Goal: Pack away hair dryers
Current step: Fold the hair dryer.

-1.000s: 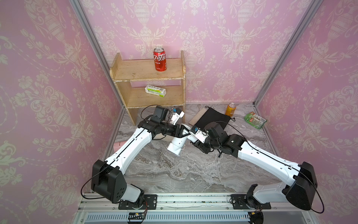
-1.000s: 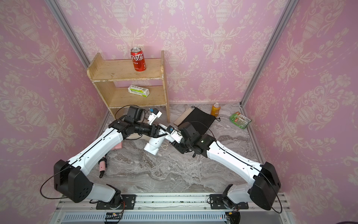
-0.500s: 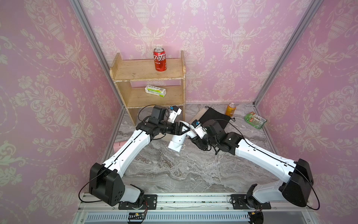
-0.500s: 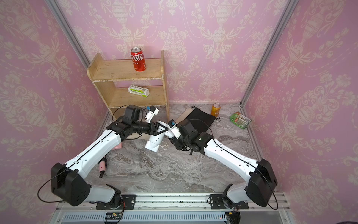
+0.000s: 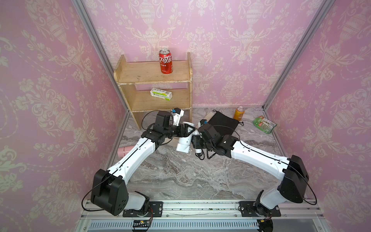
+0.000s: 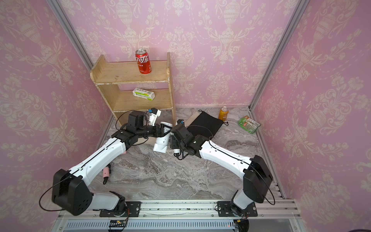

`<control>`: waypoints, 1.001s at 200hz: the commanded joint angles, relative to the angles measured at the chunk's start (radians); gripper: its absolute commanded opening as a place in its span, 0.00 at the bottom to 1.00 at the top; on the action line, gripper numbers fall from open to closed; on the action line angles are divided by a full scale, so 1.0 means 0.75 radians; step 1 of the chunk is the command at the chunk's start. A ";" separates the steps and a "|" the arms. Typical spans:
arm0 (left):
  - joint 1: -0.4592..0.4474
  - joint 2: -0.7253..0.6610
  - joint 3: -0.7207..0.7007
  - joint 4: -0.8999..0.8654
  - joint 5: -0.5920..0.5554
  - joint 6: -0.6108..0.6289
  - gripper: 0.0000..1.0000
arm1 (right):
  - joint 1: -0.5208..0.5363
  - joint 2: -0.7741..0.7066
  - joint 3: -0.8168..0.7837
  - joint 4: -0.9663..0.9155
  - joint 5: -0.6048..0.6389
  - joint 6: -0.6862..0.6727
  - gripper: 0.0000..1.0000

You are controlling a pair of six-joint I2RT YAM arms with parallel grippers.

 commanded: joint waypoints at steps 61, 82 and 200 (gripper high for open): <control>-0.022 -0.061 0.051 0.001 -0.120 0.054 0.21 | 0.057 -0.345 -0.273 -0.106 0.160 -0.075 0.80; -0.022 -0.035 0.079 -0.025 -0.142 0.079 0.22 | 0.041 -0.498 -0.399 -0.145 0.189 -0.032 0.80; -0.023 -0.046 0.079 0.118 -0.002 -0.063 0.23 | -0.207 -0.329 -0.353 -0.026 -0.035 -0.244 0.77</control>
